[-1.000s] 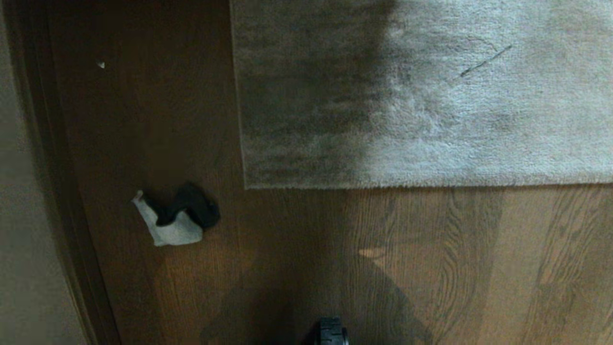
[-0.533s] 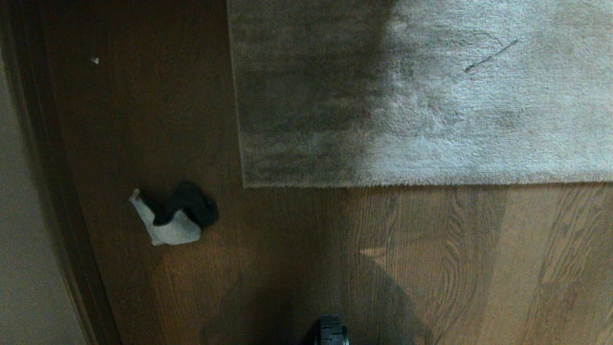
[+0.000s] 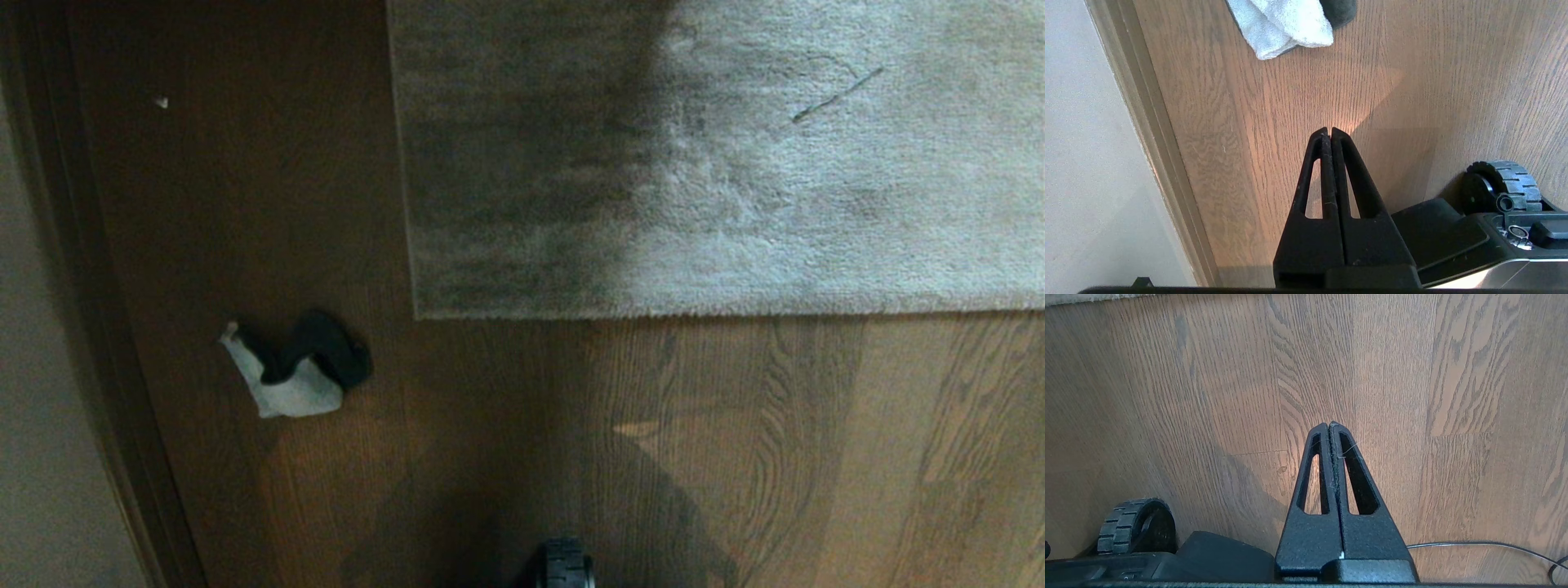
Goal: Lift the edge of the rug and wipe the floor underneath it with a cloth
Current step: Pick up the rag
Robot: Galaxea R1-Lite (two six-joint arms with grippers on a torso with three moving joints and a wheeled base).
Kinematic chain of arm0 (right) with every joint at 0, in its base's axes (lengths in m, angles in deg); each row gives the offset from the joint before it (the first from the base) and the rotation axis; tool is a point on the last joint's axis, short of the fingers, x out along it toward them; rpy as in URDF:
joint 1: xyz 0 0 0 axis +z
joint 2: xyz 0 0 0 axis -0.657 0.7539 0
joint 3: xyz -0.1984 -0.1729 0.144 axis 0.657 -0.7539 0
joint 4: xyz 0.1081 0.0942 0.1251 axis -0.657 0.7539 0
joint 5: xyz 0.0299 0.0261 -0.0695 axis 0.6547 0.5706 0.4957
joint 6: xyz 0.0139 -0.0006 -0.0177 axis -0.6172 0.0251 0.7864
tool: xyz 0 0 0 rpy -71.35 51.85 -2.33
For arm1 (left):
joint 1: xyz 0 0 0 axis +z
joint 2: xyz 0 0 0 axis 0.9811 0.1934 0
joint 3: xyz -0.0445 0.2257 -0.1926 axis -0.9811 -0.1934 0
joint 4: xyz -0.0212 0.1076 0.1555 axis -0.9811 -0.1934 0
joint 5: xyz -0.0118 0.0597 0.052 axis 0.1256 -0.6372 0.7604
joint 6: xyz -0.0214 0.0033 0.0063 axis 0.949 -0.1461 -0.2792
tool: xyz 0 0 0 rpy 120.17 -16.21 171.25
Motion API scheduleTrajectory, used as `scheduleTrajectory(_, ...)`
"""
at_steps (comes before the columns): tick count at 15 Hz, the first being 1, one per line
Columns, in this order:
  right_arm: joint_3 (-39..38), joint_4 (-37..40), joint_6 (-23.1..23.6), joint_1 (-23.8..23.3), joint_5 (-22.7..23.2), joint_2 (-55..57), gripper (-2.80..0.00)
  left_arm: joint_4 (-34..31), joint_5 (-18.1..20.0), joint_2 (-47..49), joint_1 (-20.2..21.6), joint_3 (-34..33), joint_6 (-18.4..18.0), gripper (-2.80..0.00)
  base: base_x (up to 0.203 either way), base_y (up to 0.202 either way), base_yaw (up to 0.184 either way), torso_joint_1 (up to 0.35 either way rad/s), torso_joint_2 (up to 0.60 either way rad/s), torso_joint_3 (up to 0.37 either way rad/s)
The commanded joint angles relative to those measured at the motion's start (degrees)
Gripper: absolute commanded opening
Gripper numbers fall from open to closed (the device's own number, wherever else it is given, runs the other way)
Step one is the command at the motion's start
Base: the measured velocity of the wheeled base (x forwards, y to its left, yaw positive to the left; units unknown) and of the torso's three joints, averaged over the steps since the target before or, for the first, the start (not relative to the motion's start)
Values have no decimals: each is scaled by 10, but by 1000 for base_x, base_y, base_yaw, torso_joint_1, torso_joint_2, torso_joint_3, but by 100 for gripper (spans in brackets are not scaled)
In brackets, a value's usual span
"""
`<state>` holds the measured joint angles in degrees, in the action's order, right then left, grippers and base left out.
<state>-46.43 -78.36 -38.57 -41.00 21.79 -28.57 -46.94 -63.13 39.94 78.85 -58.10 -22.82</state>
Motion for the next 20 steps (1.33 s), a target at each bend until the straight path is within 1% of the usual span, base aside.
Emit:
scheduleTrajectory(1, 0, 0, -1, 0, 0, 0, -280, 0, 0, 0, 0, 0, 0, -280, 0, 0, 0, 0, 0, 0)
scheduleTrajectory(7, 0, 0, -1, 0, 0, 0, -280, -2, 0, 0, 0, 1, 0, -280, 0, 0, 0, 0, 0, 0)
scheduleTrajectory(9, 0, 0, -1, 0, 0, 0, -280, -2, 3, 8, 0, 12, -1, -280, 0, 0, 0, 0, 0, 0)
scheduleTrajectory(14, 0, 0, 0, 0, 0, 0, -280, 6, 2, 146, -2, 89, -2, -280, 0, 0, 0, 0, 0, 0)
scheduleTrajectory(16, 0, 0, -1, 0, 0, 0, -280, 40, 0, 196, -2, 103, -1, -280, 0, 0, 0, 0, 0, 0)
scheduleTrajectory(20, 0, 0, 0, 0, 0, 0, -280, 144, -1, 297, 1, 110, -1, -280, 0, 0, 0, 0, 0, 0)
